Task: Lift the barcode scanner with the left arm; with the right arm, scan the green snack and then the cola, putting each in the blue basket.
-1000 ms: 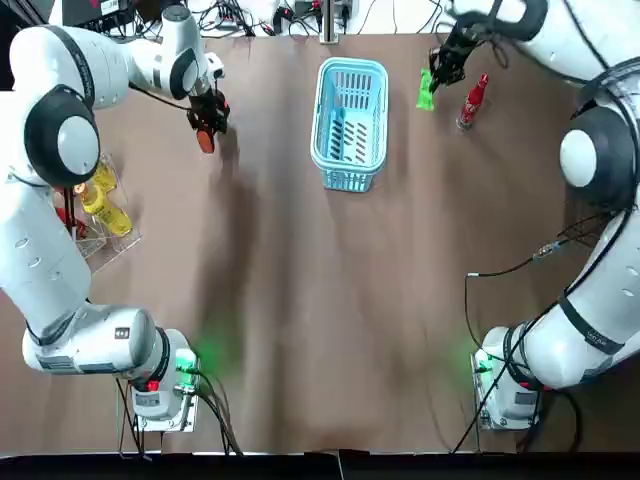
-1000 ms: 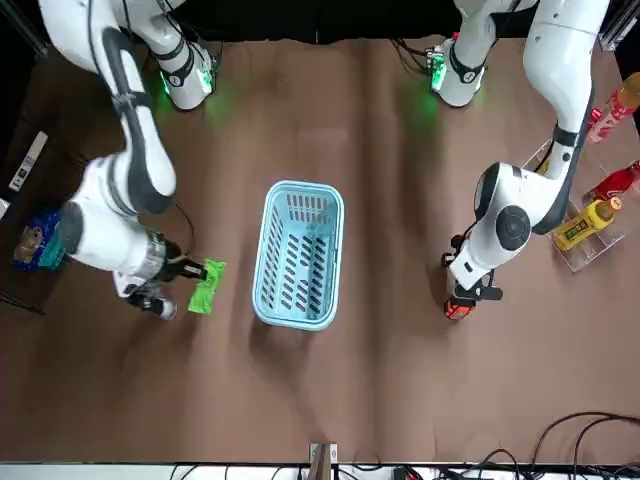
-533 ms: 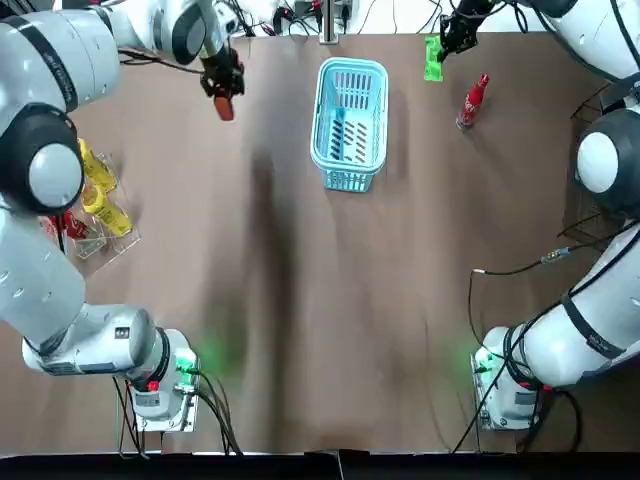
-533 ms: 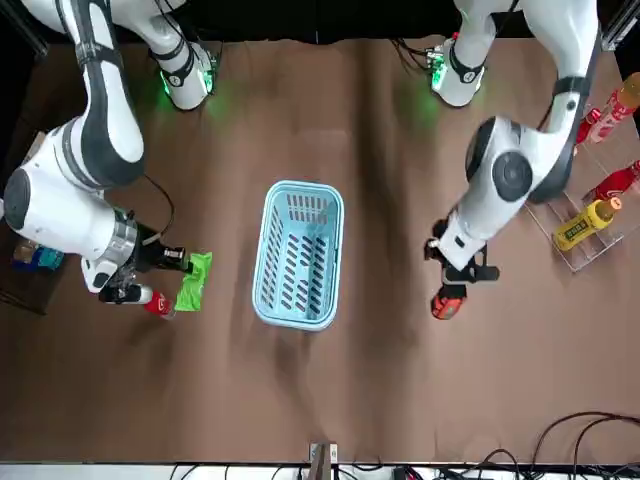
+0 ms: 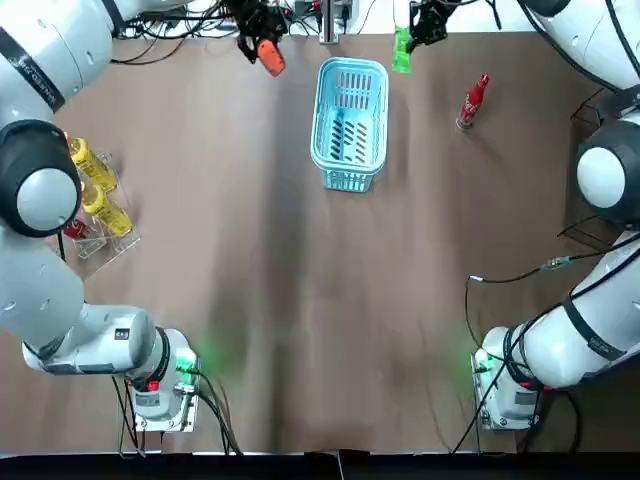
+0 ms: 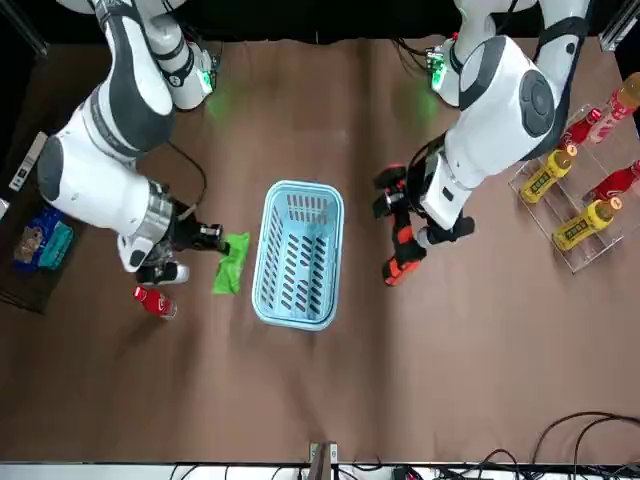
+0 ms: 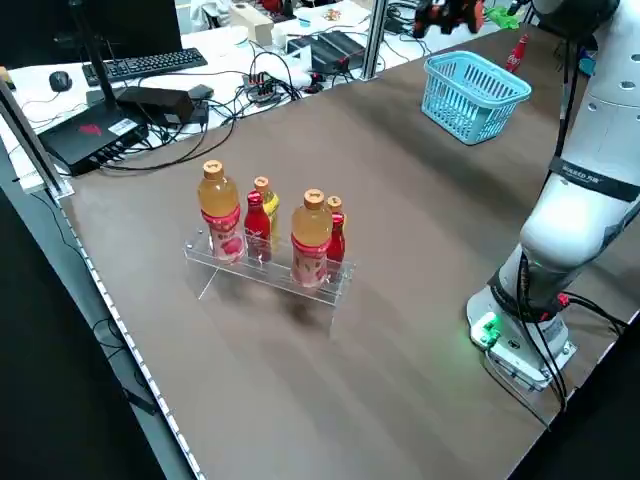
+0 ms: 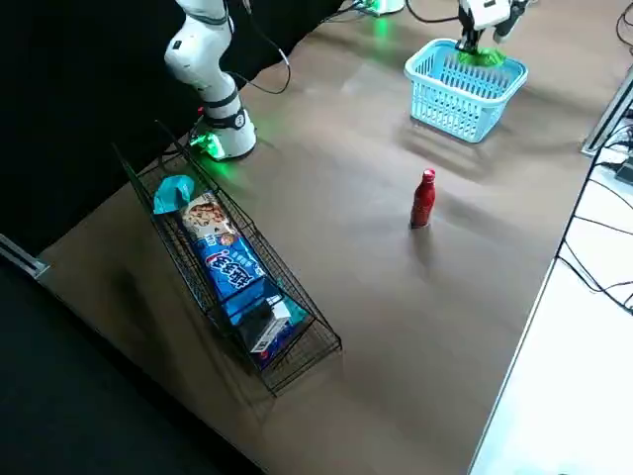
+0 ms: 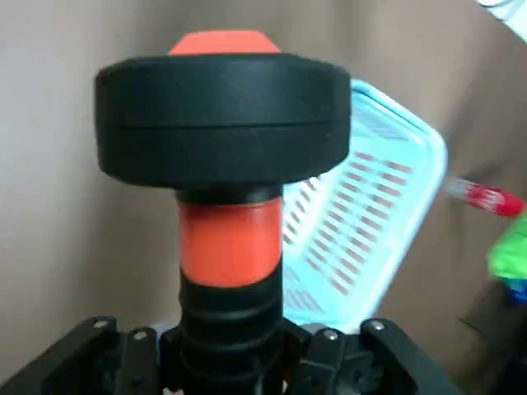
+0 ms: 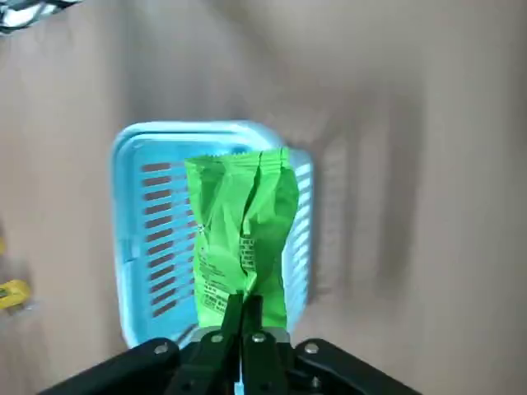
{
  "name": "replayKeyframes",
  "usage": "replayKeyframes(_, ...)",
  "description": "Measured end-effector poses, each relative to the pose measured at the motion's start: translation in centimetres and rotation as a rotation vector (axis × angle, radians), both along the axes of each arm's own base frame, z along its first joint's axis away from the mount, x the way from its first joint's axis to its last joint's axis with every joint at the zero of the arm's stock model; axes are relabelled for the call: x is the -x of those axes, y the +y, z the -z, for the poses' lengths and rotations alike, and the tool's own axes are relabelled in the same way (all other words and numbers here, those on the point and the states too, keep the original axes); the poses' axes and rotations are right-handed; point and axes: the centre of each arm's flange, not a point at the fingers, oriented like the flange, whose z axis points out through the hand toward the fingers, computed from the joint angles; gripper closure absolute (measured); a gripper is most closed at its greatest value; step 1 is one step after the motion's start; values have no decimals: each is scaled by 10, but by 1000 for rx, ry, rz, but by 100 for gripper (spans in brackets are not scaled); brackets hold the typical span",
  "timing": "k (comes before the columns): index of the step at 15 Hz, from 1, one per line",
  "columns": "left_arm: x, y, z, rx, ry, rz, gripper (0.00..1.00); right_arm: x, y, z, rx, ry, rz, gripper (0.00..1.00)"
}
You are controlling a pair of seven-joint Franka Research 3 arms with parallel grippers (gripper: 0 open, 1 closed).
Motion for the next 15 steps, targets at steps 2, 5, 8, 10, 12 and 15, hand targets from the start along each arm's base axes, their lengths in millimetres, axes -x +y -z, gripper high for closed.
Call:
replayKeyframes(2,5,-11,-3,94,58,-22,94,4,18,-8,-71,23,19,98)
replayKeyframes(5,12,-33,-4,229,149,-34,94,12,42,-17,-169,65,42,98)
replayKeyframes(8,20,-62,-14,352,216,-14,94,26,89,-17,-192,61,52,98)
replayKeyframes(10,23,-70,-19,370,213,3,94,28,104,-7,-189,63,59,98)
replayKeyframes(12,24,-74,-23,396,207,24,94,28,110,2,-185,71,58,98)
replayKeyframes(15,21,-75,-19,420,179,70,94,28,113,5,-185,77,58,98)
